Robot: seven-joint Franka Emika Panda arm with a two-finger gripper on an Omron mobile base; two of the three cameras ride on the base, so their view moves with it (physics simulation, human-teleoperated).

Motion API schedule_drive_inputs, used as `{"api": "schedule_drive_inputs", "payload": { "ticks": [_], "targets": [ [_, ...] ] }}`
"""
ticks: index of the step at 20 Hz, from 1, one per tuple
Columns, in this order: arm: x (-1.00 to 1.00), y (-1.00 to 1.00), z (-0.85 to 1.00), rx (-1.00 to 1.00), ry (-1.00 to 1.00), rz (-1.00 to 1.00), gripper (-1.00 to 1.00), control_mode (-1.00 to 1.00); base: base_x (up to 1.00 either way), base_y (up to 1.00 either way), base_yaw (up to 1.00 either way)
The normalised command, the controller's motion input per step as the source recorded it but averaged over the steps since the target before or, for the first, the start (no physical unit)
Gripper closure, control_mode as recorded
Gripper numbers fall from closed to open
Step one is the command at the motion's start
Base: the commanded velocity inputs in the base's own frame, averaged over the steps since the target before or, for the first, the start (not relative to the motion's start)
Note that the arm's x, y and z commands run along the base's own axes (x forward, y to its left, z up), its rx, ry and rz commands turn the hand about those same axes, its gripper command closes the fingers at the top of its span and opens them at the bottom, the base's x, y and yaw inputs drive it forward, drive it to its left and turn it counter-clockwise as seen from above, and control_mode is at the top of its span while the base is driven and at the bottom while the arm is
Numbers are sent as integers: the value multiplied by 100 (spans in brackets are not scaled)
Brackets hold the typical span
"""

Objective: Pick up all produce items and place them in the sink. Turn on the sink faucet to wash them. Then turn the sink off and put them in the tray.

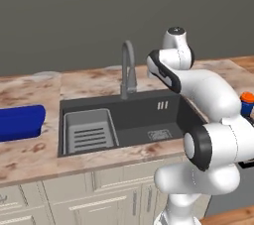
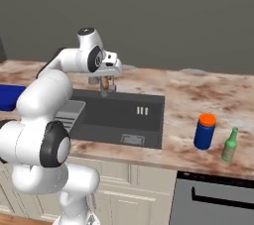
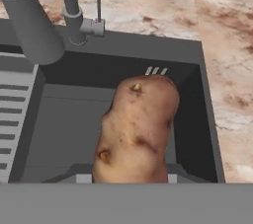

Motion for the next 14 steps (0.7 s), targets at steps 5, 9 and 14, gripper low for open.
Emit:
{"api": "schedule_drive_inputs", "payload": {
  "ticks": [5, 9, 14],
  "targets": [
    [0, 0, 0, 0, 0, 0, 100, 100, 2, 20, 2],
    [0, 0, 0, 0, 0, 0, 100, 100, 9, 0, 5],
    [0, 0, 0, 0, 0, 0, 100, 100, 26, 0, 7]
  ]
}}
